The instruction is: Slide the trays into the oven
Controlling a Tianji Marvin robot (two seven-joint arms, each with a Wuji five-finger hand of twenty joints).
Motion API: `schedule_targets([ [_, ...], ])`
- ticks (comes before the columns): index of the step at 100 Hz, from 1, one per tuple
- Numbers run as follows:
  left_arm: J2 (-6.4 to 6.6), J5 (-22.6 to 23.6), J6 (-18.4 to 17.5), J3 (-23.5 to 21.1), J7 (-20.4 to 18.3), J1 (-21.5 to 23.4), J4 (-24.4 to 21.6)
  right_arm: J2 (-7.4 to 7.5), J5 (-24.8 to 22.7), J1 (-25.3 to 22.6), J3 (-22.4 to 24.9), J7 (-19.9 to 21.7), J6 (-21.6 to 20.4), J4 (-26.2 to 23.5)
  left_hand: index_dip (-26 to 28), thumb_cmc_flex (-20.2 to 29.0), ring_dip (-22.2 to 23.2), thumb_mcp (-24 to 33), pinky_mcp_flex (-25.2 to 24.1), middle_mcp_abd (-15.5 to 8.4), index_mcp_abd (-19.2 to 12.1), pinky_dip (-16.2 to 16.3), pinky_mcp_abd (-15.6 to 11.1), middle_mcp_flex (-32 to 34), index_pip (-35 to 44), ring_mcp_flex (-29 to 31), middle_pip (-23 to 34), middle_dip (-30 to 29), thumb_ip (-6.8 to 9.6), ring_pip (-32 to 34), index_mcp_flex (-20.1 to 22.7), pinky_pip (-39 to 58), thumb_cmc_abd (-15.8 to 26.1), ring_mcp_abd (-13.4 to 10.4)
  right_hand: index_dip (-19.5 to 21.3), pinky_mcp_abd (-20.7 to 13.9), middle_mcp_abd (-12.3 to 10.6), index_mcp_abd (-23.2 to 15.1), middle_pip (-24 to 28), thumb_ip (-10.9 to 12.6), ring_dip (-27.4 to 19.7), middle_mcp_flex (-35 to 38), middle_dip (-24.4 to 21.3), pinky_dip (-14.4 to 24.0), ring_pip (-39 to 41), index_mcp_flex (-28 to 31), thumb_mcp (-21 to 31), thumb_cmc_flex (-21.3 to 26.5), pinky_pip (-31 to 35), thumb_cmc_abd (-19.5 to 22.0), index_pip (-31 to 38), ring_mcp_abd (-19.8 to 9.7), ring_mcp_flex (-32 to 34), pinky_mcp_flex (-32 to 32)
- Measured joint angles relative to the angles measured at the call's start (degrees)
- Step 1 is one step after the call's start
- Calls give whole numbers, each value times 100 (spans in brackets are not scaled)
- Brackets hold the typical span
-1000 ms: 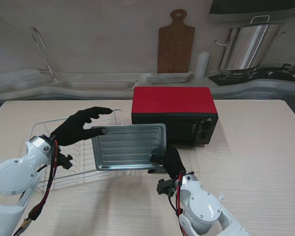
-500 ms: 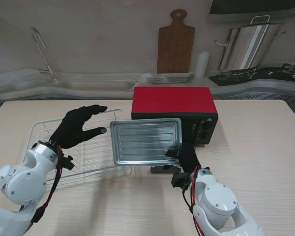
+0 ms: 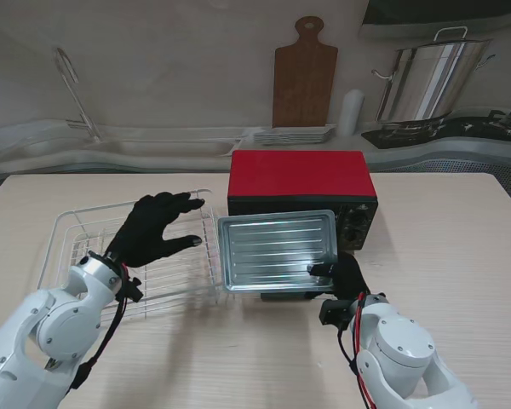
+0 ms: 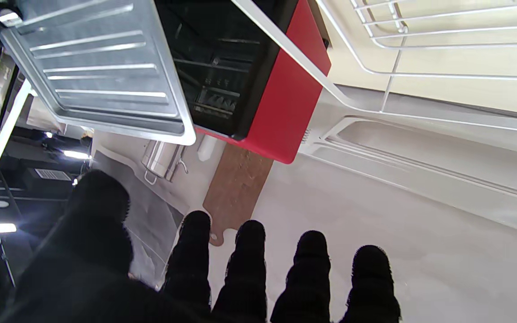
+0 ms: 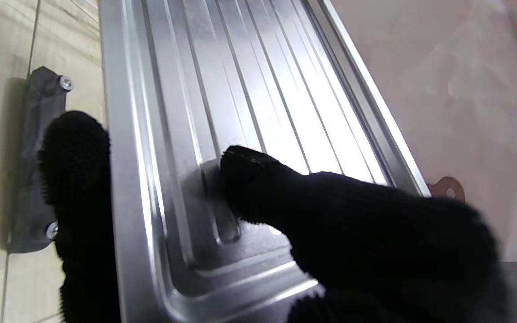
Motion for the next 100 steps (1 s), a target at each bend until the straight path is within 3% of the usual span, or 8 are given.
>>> schedule_targets([
  [33, 77, 676, 41, 415, -87, -138, 143, -10, 502, -166, 411, 105, 495, -4, -3, 0, -120, -55, -11, -8, -17, -1, -82, -64, -10, -58, -7, -62, 1, -62, -72, -341, 68, -66, -2, 4, 68, 46, 67, 0, -1, -17, 0, 1, 12, 0, 0, 0, 48, 9, 0, 10, 0, 3],
  [54, 81, 765, 37, 540, -47, -180, 187, -50, 1025, -146, 598, 61, 1144, 2, -4, 0, -123, -120, -42, -8, -17, -1, -138, -66, -10, -58, -7, -63, 1, -62, -72, -411, 79, -69, -3, 6, 109, 63, 79, 0, -1, -82, 28, 1, 14, -1, 0, 0, 53, 18, 0, 15, 0, 4],
  [100, 69, 1084, -116, 639, 416, -359, 416, -266, 1685, 450, 659, -395, 2053, 492, -5, 0, -197, -118, -43, -65, -71, -54, -150, -131, -10, -65, -7, -65, 57, -65, -72, -488, 130, -142, -3, 7, 166, 117, 147, 0, -74, -179, 52, 4, 57, -49, 0, 0, 64, 46, 0, 24, 0, 9],
])
